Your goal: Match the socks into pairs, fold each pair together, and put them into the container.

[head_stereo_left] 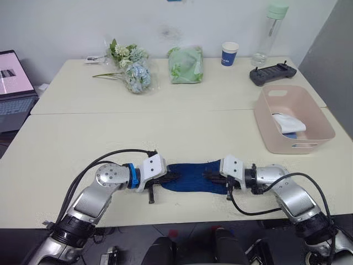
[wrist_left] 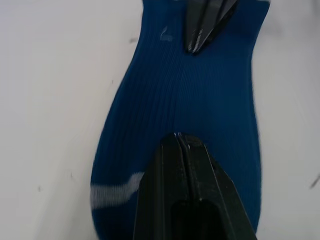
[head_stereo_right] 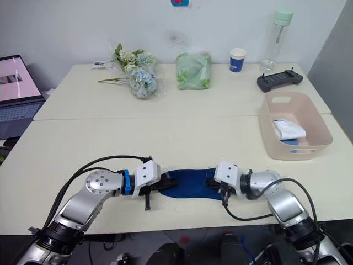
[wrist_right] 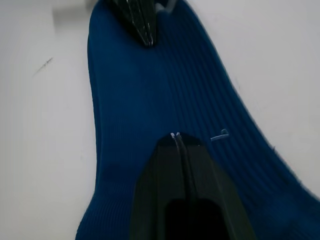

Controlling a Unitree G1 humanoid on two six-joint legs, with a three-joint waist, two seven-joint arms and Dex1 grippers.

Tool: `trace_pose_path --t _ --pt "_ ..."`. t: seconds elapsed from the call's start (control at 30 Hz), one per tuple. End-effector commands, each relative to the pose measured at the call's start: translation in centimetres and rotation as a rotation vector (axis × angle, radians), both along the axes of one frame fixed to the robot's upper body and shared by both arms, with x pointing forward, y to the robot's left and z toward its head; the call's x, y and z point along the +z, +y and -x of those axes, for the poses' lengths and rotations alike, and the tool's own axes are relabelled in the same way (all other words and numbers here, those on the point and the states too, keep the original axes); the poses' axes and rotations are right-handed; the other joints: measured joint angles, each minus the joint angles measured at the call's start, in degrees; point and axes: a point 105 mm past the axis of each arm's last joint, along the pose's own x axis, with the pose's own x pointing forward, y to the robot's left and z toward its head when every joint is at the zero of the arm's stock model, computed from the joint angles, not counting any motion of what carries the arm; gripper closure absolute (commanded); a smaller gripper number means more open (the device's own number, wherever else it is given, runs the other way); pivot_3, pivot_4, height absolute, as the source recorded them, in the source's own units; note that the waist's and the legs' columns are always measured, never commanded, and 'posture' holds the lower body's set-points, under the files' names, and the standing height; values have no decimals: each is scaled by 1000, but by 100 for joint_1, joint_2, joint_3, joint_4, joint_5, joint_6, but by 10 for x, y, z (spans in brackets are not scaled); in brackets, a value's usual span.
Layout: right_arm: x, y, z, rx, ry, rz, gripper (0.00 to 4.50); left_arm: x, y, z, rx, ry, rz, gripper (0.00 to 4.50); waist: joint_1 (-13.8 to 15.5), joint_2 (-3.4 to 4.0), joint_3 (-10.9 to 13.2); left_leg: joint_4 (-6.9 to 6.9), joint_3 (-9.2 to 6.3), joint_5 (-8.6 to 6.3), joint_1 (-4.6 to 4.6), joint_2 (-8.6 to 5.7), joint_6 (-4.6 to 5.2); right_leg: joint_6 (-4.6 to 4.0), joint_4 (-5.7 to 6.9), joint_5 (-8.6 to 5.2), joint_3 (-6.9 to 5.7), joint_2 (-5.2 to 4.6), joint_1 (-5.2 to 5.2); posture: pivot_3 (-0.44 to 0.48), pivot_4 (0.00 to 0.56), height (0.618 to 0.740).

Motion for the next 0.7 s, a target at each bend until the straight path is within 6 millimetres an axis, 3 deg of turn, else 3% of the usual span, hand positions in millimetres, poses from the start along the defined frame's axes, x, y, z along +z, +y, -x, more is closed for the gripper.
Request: trace_pose_path --t 0.03,0.17,0.37,0.47,0.57,0.7 --pt "-4 -20 0 -27 -1 52 4468 -4 9 -1 21 0 -17 4500 1 -1 -1 0 0 0 1 0 0 0 0 0 0 0 1 0 150 740" --pt "-2 -52 0 -54 11 106 4468 -1 15 -3 26 11 23 4500 2 0 -7 0 1 0 5 0 0 0 0 0 0 1 5 0 150 740" --pt "37 -49 6 -89 138 -104 4468 22 6 -1 2 18 163 4500 9 0 -6 1 0 -1 4 3 1 1 2 -1 0 0 5 0 150 740" --pt "55 -64 3 -263 249 -202 3875 38 7 -2 12 -35 188 4500 13 0 -5 0 -2 -1 0 8 1 1 1 0 1 -1 1 0 150 740" --pt "46 -72 11 -377 303 -184 2823 52 10 3 14 -79 208 4500 60 -2 -6 0 -6 -1 -1 14 1 1 0 -1 0 -4 2 0 150 740" --pt "32 -70 15 -465 326 -172 1511 52 11 12 21 -73 207 4500 73 -1 -6 -6 3 -1 0 10 1 1 -1 -1 5 -3 0 0 150 740"
